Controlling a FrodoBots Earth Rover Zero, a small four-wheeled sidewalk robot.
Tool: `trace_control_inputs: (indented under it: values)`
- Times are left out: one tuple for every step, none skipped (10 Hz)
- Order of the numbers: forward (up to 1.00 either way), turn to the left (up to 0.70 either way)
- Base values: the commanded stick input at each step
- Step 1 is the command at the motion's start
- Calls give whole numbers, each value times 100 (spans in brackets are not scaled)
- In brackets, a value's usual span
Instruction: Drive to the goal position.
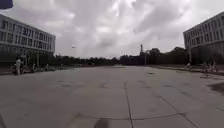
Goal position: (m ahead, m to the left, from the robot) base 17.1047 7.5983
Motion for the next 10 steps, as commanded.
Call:
trace_control_inputs:
  values:
    - [70, 0]
    - [70, 0]
    - [70, 0]
    - [70, 0]
    - [70, 0]
    - [70, 0]
    - [70, 0]
    - [70, 0]
    - [70, 0]
    - [70, 0]
